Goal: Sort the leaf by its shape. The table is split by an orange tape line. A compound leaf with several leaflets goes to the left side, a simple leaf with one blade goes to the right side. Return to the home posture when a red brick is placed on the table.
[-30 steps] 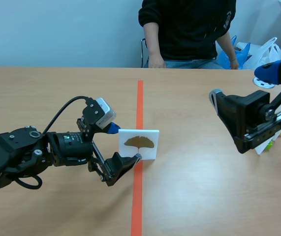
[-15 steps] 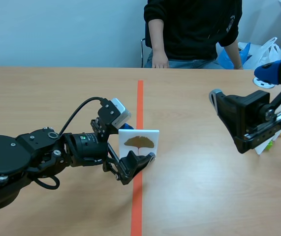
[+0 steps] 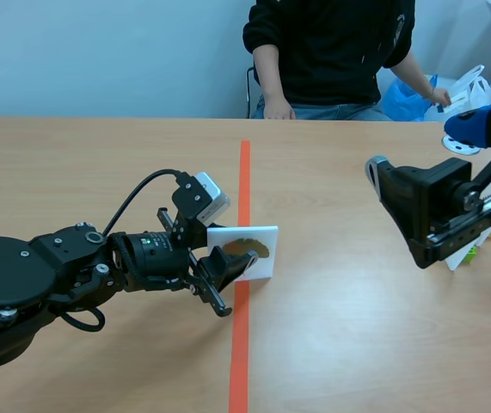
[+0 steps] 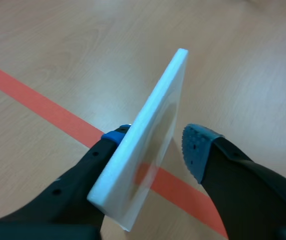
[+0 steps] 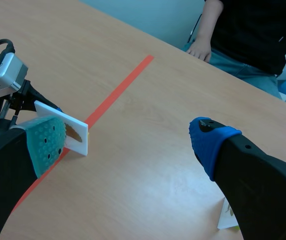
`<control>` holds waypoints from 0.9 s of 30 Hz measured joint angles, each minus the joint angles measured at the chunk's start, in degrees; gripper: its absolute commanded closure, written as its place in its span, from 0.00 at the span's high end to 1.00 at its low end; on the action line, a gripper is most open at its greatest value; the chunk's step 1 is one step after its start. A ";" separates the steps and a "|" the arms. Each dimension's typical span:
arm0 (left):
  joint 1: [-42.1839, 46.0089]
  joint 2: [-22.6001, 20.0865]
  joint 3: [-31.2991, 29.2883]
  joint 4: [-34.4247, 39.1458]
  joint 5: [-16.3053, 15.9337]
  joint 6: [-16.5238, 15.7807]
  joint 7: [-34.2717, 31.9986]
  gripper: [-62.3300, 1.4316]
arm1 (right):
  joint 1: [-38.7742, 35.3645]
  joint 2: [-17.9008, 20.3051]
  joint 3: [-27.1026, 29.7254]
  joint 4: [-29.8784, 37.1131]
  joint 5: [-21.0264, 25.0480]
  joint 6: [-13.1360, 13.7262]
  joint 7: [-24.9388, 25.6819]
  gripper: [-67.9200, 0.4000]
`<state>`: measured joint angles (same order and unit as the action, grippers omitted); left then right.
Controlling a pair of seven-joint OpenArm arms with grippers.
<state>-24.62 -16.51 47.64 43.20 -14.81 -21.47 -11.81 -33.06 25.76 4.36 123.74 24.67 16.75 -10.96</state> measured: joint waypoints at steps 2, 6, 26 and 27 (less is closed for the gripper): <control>0.00 0.02 0.00 0.00 0.00 0.00 0.00 0.20 | 0.00 0.00 0.00 0.00 0.00 0.00 0.00 0.75; 0.00 0.02 0.00 0.00 0.00 0.00 -0.09 0.14 | 0.00 0.00 0.00 0.00 0.00 0.00 0.00 0.75; 0.35 -0.83 -6.71 0.42 -1.75 -0.11 -0.39 0.13 | 0.00 0.00 0.00 0.00 0.00 0.00 0.00 0.75; 0.39 -1.36 -8.61 0.76 -1.92 -0.20 -0.33 0.13 | 0.00 0.00 0.00 0.00 0.00 0.00 0.00 0.75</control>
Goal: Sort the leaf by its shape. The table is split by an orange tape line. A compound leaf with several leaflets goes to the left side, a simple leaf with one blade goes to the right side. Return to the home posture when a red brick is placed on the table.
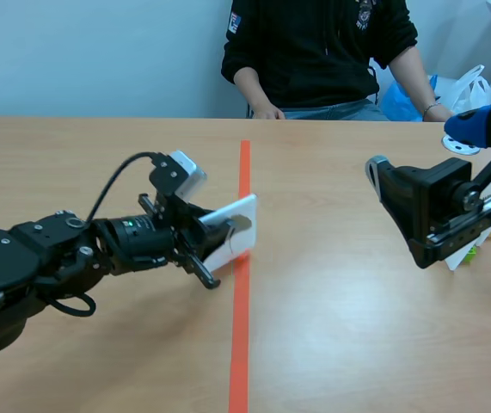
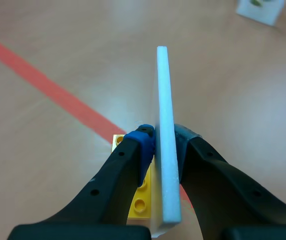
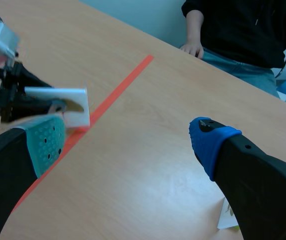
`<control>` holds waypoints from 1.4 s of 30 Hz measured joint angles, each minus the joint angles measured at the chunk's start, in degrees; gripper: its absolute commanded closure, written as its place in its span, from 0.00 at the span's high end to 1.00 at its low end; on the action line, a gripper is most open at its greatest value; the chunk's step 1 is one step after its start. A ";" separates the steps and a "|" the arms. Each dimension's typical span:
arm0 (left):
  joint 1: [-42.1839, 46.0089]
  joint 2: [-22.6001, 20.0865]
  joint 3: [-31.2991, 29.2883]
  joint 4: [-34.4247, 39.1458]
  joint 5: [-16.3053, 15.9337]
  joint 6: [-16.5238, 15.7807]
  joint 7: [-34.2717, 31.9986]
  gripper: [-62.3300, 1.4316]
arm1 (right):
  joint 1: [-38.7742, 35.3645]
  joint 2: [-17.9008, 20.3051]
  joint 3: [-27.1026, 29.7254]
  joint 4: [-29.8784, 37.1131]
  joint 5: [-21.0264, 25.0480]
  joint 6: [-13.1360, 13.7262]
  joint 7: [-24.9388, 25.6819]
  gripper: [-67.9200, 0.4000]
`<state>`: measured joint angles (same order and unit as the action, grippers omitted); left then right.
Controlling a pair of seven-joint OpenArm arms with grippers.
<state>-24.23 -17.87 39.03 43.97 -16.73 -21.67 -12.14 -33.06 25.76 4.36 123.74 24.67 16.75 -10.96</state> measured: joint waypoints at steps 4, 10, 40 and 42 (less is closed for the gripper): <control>0.79 -3.30 -6.29 2.16 -2.25 0.13 0.15 0.13 | 0.00 0.00 0.00 0.00 0.00 -0.02 0.09 0.75; 3.89 -8.50 -13.92 2.84 -2.49 0.02 0.37 0.13 | 0.00 0.00 0.00 0.00 0.00 0.00 0.17 0.75; 22.93 -22.18 -34.29 2.80 -6.05 9.31 -0.33 0.13 | 0.00 0.00 0.00 0.00 0.00 0.00 0.17 0.75; 23.87 -22.34 -34.73 2.80 -6.08 9.35 -0.33 0.13 | 0.00 0.00 0.00 0.00 0.00 0.00 0.17 0.75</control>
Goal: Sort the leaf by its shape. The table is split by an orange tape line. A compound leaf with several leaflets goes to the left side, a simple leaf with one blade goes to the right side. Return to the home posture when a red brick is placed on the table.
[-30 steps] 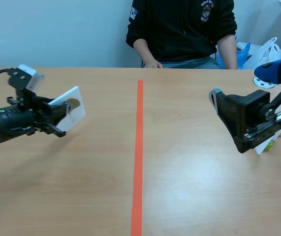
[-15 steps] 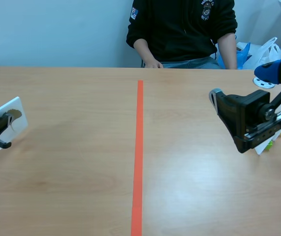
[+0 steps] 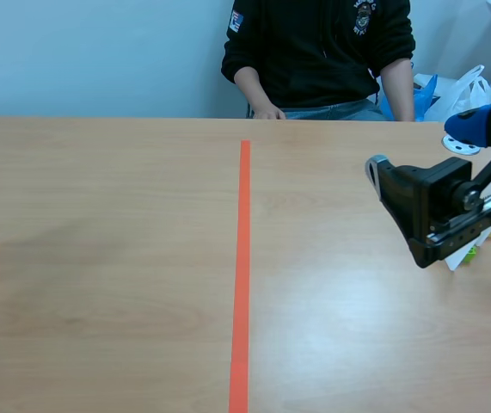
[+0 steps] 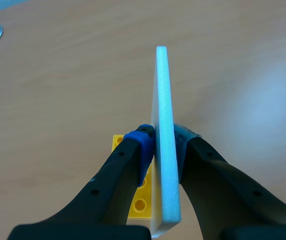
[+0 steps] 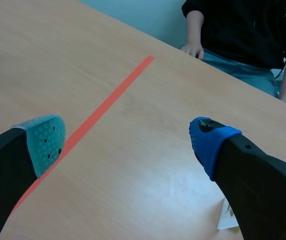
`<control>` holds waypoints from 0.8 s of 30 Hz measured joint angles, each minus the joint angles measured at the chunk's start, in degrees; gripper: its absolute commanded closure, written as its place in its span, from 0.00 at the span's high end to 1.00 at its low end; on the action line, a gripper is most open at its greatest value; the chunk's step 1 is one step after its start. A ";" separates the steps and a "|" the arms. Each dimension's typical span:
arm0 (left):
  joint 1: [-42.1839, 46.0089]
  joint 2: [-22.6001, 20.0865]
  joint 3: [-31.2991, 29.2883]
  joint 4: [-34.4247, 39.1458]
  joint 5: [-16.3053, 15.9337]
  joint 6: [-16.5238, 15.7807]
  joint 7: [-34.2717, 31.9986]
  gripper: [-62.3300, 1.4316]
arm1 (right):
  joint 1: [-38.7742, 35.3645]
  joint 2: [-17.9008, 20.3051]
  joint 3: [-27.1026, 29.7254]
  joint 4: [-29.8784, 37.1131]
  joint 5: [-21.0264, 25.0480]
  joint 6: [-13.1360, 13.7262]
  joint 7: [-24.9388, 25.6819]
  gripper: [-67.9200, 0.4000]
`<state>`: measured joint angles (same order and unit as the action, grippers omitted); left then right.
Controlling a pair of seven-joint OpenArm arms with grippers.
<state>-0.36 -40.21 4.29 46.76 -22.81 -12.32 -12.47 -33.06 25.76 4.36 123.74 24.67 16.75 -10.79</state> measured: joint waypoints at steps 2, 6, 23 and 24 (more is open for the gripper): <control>0.76 0.02 -0.09 0.00 0.02 0.26 -0.04 0.13 | 0.00 0.00 0.00 0.00 0.00 0.00 0.00 0.75; 1.51 0.07 -0.09 0.00 0.02 0.81 -0.20 0.13 | 0.00 0.00 0.00 0.00 0.00 0.00 0.04 0.75; 1.46 1.29 -0.09 0.00 0.42 2.23 -0.24 0.85 | 0.00 0.00 0.00 0.00 0.00 0.00 0.42 0.75; 1.46 1.29 -0.09 0.00 0.42 2.23 -0.22 0.88 | 0.00 0.00 0.00 0.00 0.00 0.00 0.42 0.75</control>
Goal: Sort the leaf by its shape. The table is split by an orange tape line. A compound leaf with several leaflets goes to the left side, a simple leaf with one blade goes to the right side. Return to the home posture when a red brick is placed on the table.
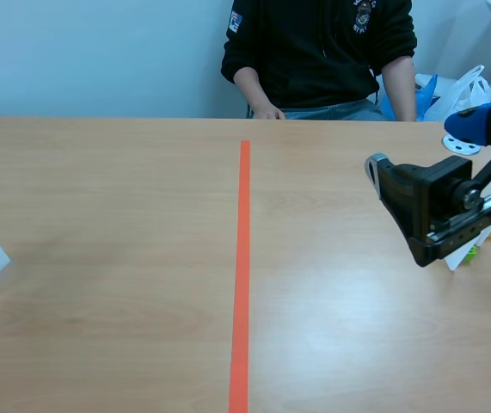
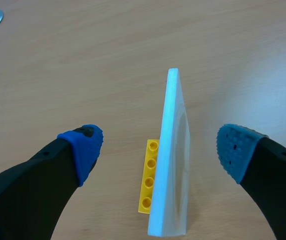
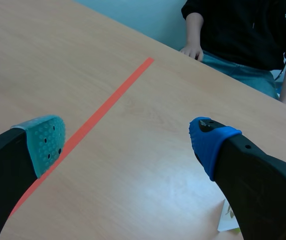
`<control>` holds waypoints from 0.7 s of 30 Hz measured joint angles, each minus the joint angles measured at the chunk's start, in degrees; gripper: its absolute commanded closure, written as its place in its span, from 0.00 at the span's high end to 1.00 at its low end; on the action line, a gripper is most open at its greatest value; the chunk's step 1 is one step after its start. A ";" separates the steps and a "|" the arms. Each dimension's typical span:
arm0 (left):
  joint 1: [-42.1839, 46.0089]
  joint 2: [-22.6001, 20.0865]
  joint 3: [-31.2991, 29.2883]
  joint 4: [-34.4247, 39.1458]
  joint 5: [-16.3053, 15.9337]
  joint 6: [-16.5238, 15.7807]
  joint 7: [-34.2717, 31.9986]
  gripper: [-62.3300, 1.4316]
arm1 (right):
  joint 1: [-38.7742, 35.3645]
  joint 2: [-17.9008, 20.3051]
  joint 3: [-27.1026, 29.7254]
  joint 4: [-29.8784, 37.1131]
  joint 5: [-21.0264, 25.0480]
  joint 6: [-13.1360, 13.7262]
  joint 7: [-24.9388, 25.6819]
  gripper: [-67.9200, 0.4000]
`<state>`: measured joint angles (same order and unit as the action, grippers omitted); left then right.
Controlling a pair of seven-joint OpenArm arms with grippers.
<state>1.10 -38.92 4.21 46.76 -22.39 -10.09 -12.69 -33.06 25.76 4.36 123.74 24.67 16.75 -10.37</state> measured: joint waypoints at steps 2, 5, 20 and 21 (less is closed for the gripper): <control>0.00 0.00 0.00 0.00 0.00 0.00 -0.02 0.94 | 0.00 0.00 0.00 0.00 0.00 0.00 0.00 0.75; 0.00 0.00 0.00 0.02 0.00 0.00 -0.48 0.99 | 0.00 0.00 0.00 0.00 0.00 0.00 0.00 0.75; 13.97 -1.40 -5.81 34.77 -0.17 -2.12 2.82 1.00 | 0.66 0.02 0.02 0.00 0.00 0.00 0.26 0.75; 15.56 -1.40 -5.81 37.92 -0.17 -2.10 3.15 1.00 | 0.70 0.02 0.02 0.00 0.00 0.00 0.50 0.75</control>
<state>16.67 -40.32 -1.61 84.68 -22.57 -12.19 -9.54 -32.36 25.78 4.38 123.74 24.67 16.75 -9.87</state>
